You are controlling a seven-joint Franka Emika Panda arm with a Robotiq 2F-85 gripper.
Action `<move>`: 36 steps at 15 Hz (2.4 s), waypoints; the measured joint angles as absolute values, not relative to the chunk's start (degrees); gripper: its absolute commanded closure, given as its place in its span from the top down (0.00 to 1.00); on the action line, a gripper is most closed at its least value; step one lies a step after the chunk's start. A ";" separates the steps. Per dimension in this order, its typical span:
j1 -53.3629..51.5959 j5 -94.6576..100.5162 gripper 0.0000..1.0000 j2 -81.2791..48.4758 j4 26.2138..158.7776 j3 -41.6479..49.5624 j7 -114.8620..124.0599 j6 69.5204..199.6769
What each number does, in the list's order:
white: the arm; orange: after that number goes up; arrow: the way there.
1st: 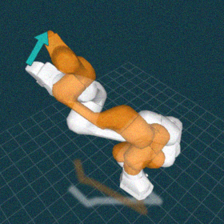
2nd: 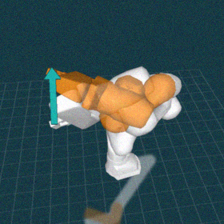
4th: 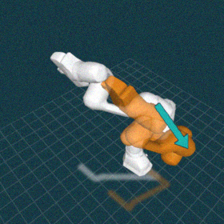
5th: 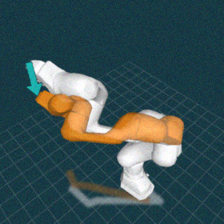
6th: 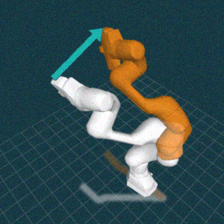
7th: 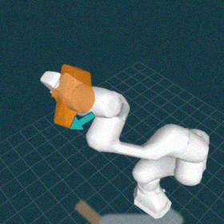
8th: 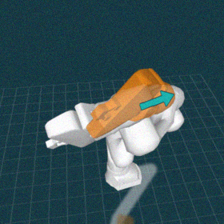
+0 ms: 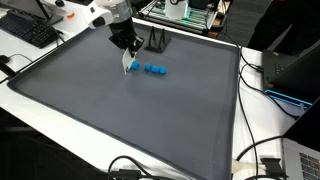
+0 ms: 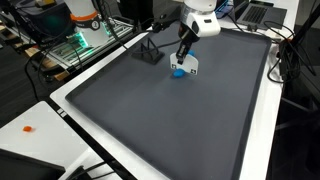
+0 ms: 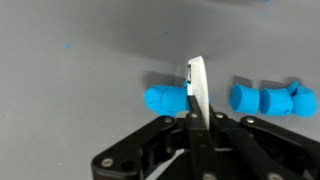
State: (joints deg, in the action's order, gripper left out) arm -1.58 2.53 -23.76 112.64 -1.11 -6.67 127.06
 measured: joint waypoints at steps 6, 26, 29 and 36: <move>-1.85 3.31 0.01 -23.80 114.36 -1.10 -4.81 129.15; -4.20 1.28 0.01 -23.87 112.49 -2.44 8.25 119.64; -4.90 1.99 0.01 -22.38 112.79 -1.90 13.39 119.69; -5.38 0.61 0.01 -14.52 118.02 -0.78 25.77 119.74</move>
